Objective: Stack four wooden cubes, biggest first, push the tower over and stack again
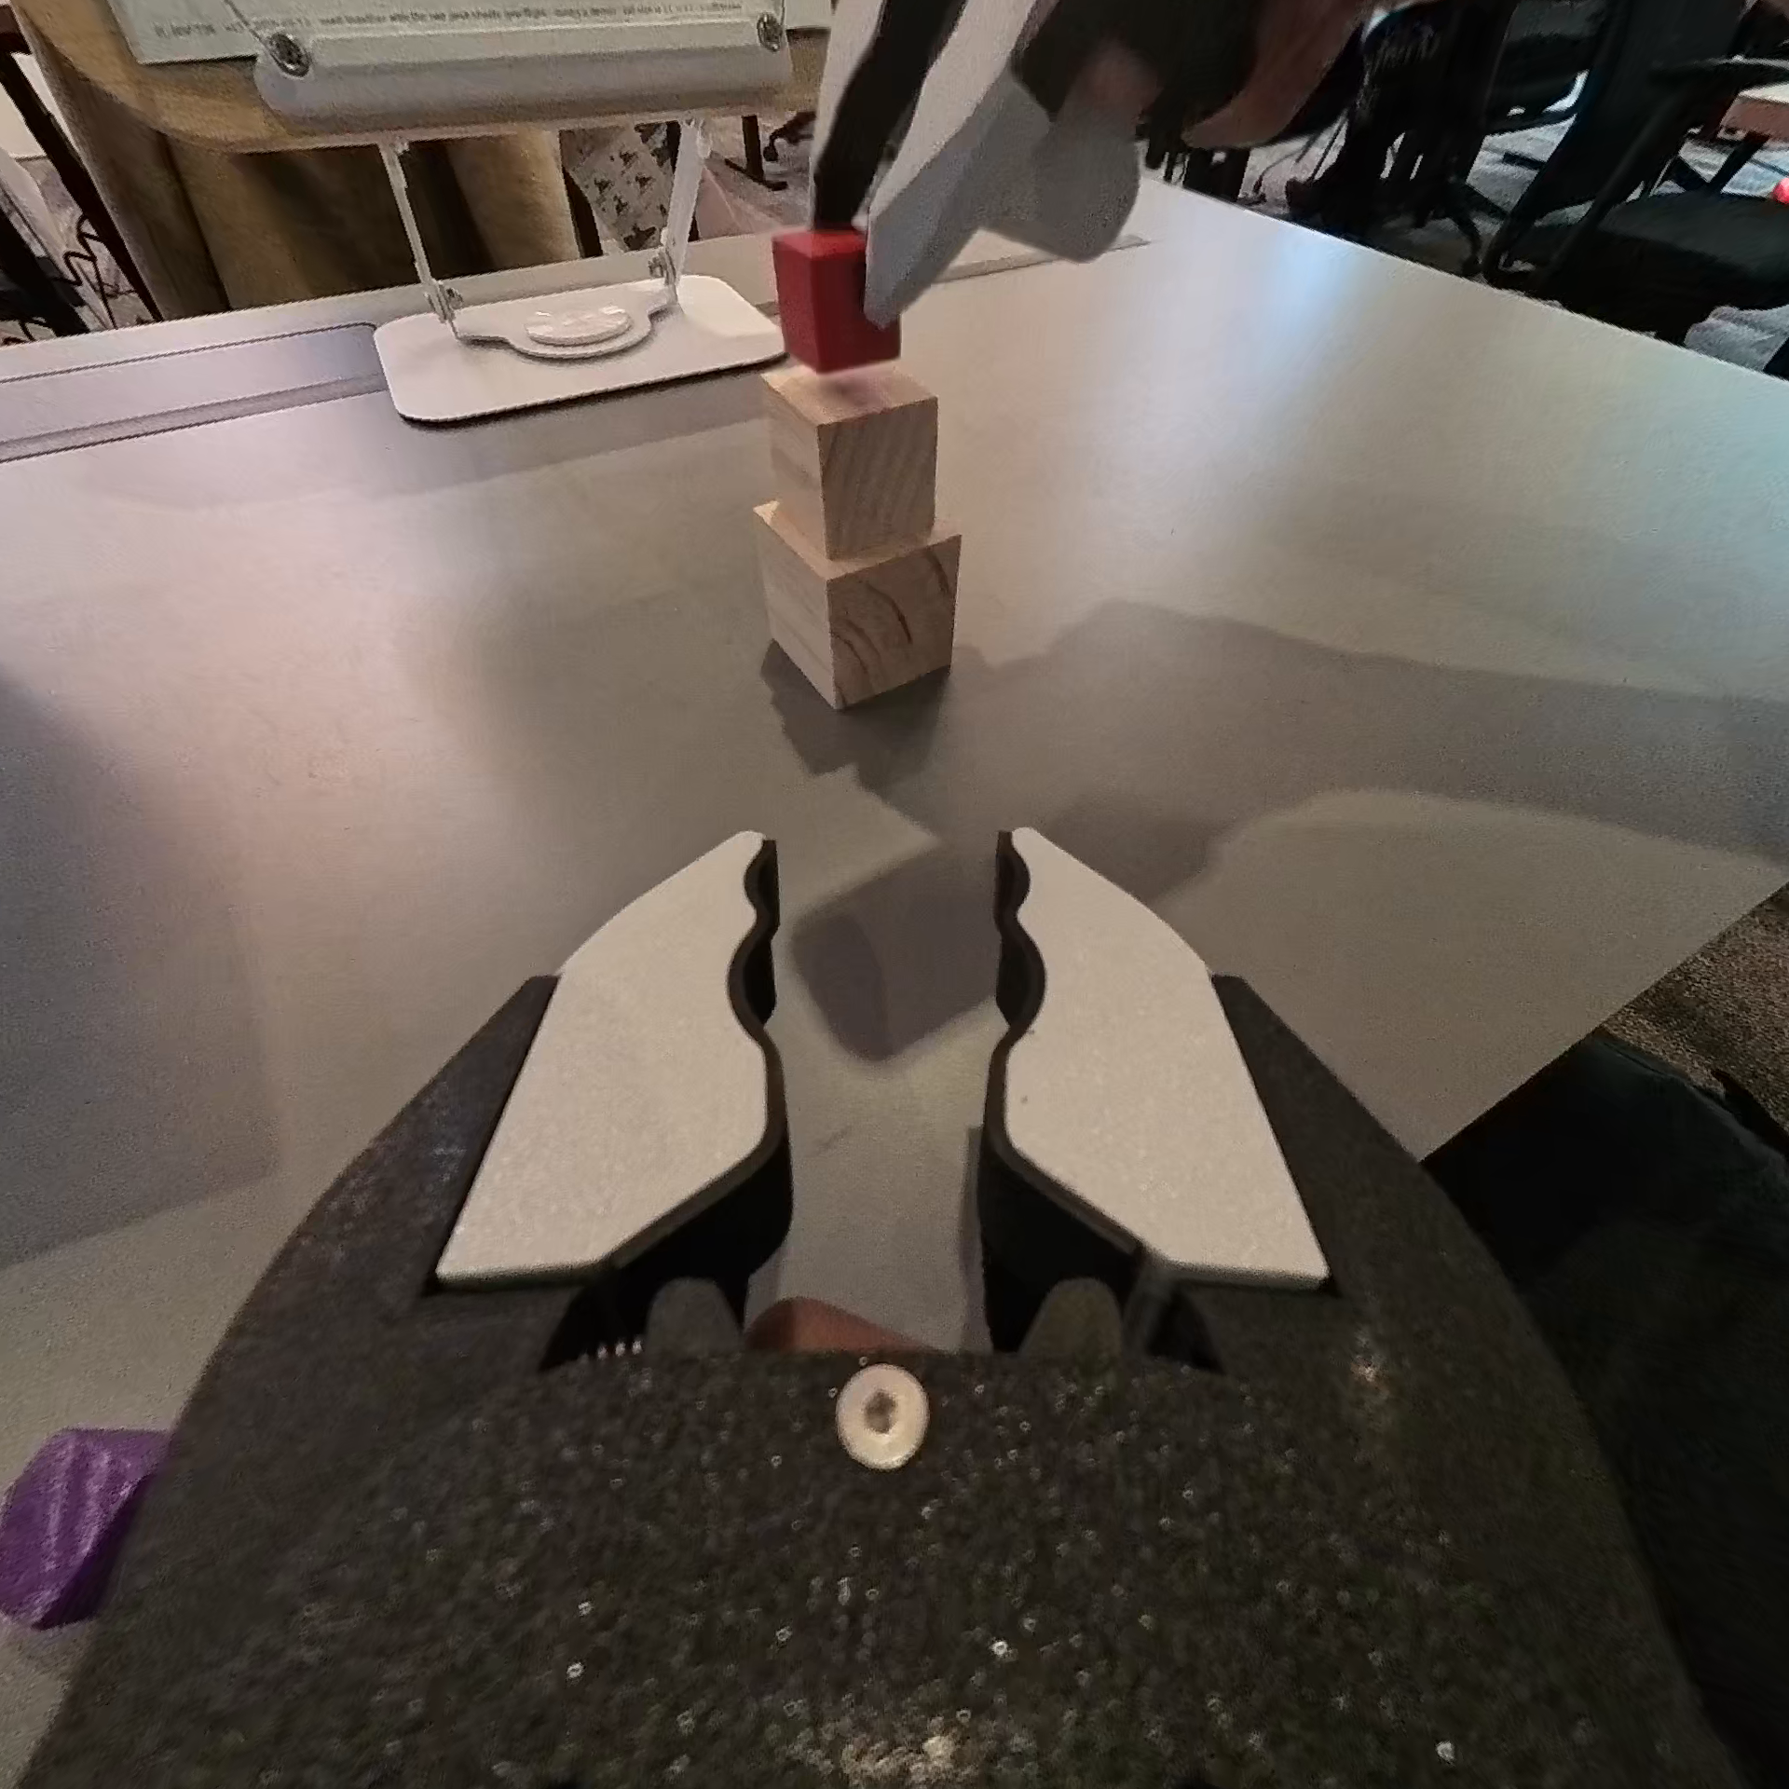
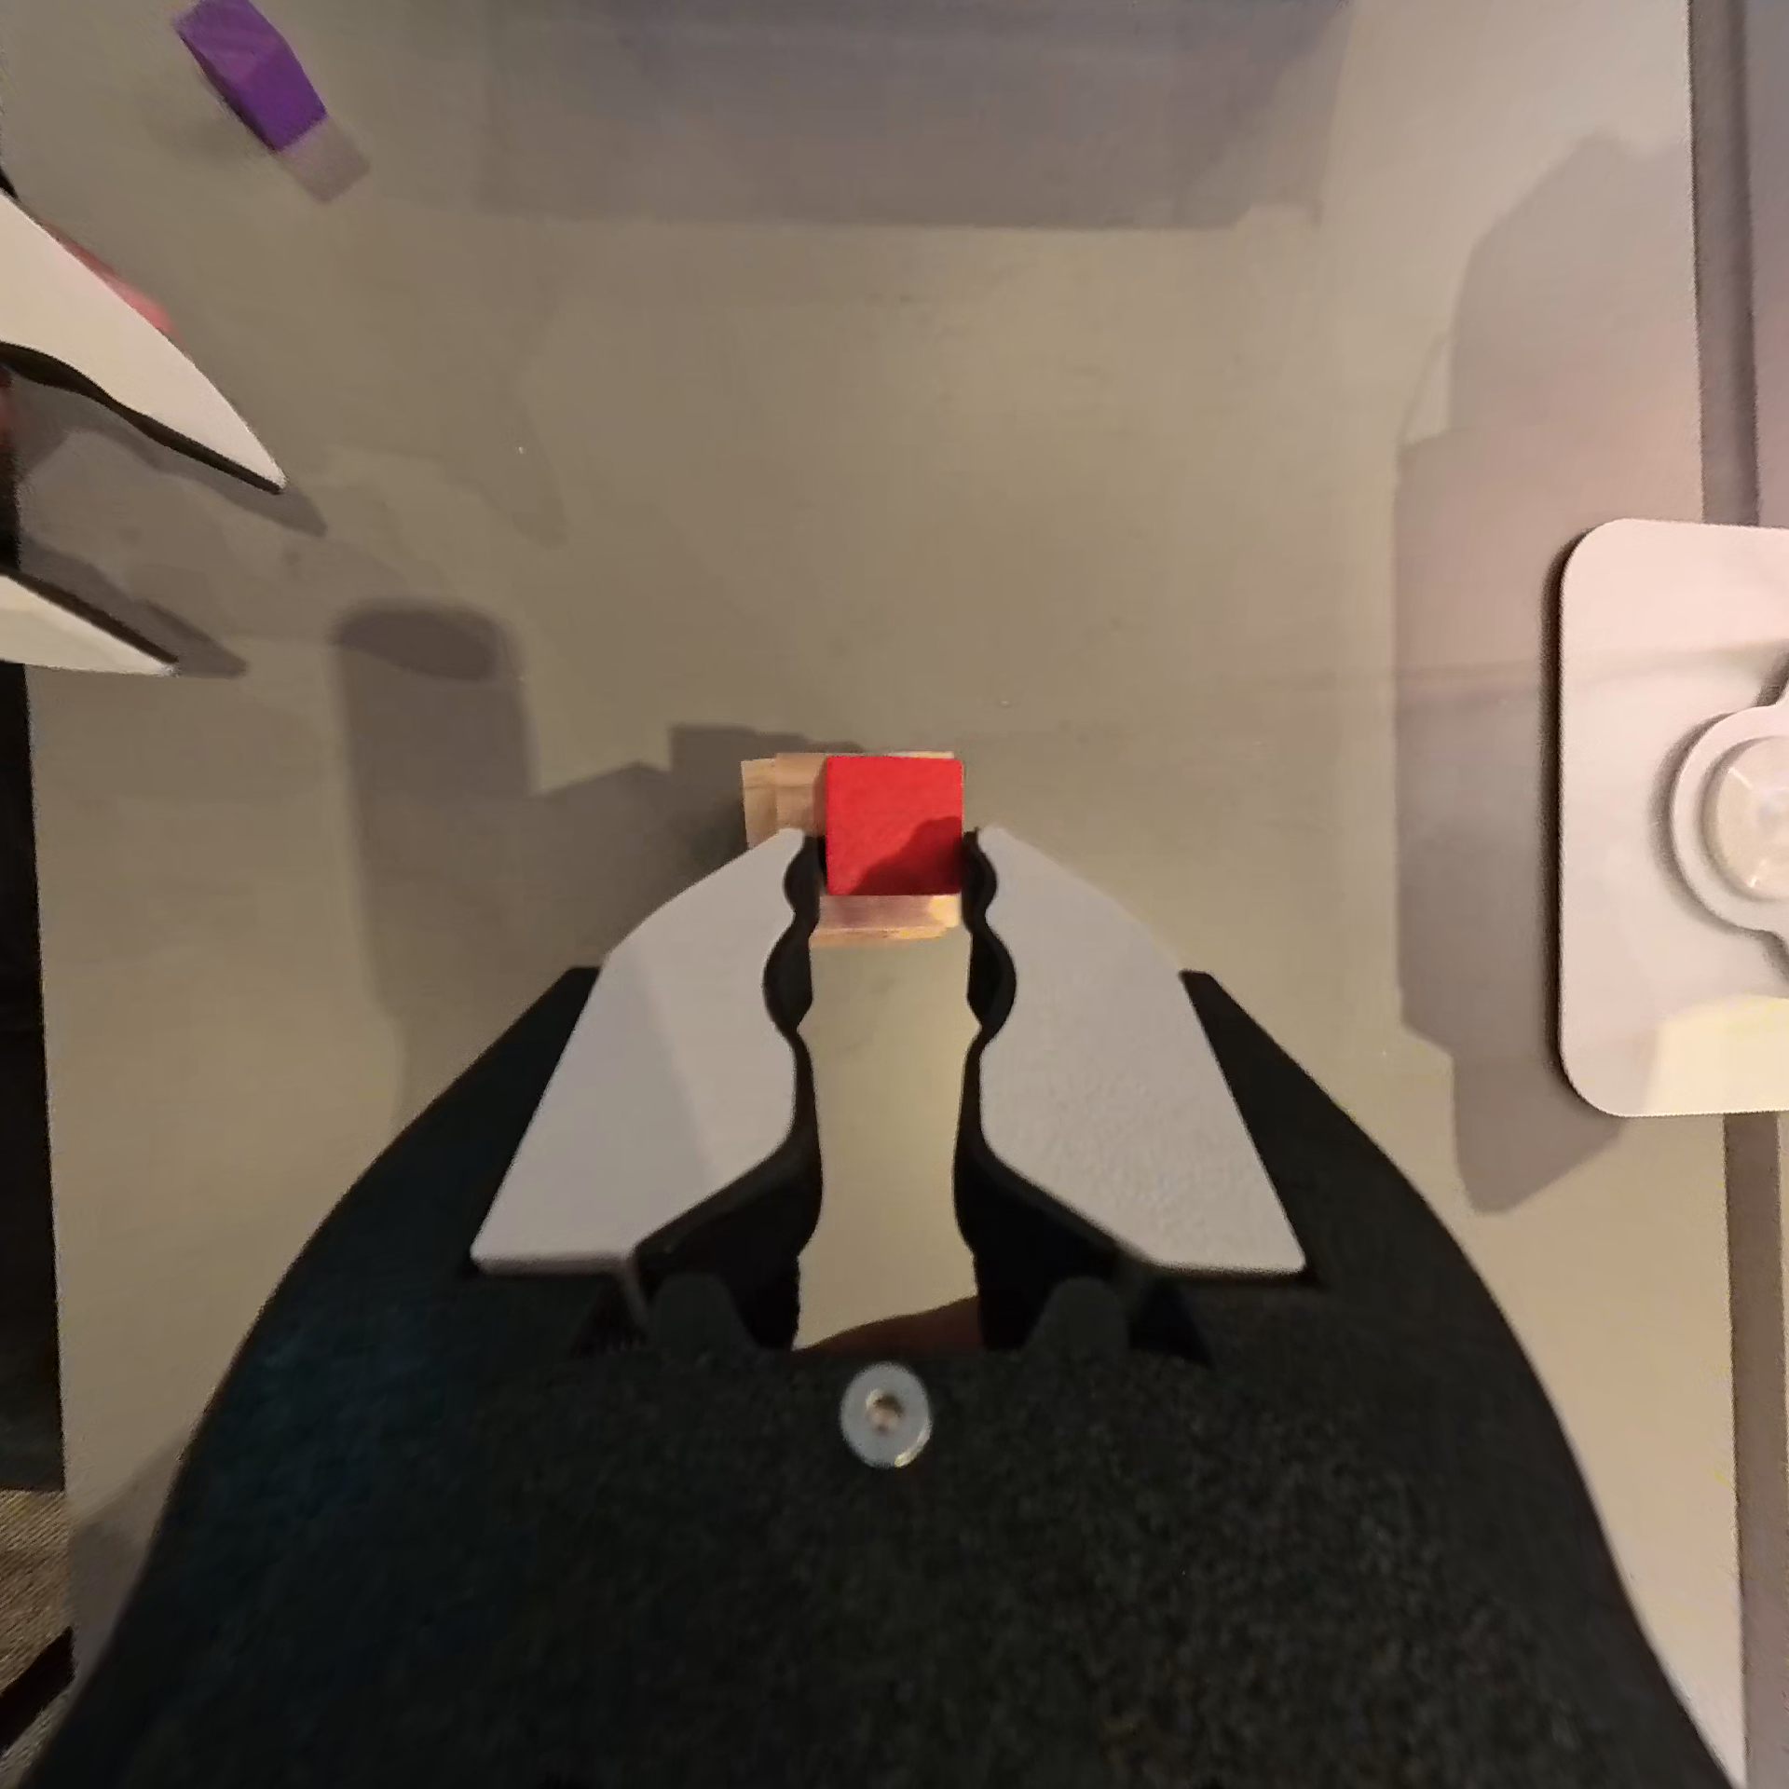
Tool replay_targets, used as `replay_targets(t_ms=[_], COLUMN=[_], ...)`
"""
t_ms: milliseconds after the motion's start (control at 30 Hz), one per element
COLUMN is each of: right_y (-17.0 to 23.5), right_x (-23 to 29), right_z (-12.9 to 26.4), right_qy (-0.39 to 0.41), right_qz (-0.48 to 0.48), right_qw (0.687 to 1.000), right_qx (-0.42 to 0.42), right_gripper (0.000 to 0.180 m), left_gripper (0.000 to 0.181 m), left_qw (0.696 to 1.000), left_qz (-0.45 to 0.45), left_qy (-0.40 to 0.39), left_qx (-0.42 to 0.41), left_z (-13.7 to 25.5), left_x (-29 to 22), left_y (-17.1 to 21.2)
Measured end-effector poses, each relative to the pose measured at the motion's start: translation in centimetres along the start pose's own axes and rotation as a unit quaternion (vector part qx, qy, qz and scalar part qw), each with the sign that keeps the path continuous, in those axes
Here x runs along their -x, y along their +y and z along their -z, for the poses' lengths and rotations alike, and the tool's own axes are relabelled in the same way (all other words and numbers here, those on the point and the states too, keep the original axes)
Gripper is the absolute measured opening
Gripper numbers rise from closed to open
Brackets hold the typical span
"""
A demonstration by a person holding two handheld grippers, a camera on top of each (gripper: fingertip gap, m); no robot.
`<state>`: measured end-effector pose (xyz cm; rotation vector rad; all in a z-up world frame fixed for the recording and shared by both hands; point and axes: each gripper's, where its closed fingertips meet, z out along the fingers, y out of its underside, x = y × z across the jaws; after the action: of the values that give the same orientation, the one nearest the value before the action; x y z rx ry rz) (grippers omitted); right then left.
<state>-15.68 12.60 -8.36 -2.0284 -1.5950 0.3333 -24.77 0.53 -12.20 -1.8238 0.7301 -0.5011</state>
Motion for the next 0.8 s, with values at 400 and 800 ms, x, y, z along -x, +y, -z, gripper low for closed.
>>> replay_targets(t_ms=[400,800], right_y=[-0.3,7.9], right_x=[-0.6,14.6], right_z=[3.3,3.5], right_qy=[0.081,0.118], right_qz=[-0.004,-0.057], right_qw=[0.996,0.982], right_qx=[-0.044,-0.137], right_gripper=[0.050,0.048], left_gripper=[0.039,0.049], left_qw=[0.999,0.944], left_qz=[-0.016,-0.125], left_qy=[-0.023,0.027], left_qx=[0.032,0.305], left_z=[1.0,9.2], left_x=[1.6,13.2], left_y=[-0.2,7.2])
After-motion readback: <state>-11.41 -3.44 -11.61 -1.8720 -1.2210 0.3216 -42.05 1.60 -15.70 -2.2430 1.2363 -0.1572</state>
